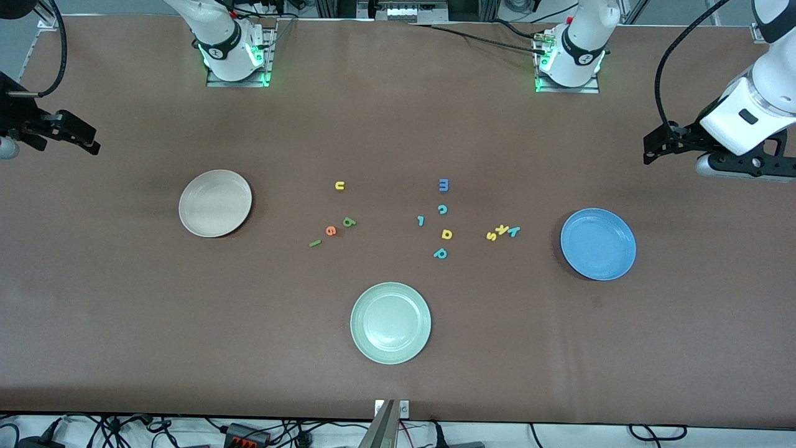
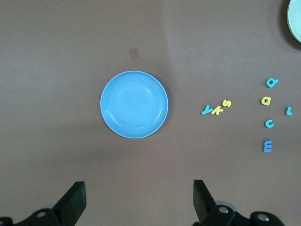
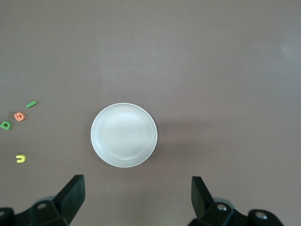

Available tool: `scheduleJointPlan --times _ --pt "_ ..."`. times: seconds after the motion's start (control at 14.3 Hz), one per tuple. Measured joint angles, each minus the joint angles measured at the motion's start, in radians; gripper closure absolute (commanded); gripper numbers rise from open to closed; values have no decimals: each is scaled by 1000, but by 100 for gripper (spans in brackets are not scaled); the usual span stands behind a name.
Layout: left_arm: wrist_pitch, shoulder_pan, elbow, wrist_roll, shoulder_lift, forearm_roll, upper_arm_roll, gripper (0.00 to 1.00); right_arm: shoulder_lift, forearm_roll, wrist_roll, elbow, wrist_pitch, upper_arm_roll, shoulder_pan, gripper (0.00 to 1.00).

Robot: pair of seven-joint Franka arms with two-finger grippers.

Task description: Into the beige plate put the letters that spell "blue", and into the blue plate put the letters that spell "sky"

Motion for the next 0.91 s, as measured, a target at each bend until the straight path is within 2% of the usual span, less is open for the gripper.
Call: scheduleJointPlan --times 0.91 --pt "-6 -1 0 0 0 0 1 0 2 0 0 0 -42 2 4 0"
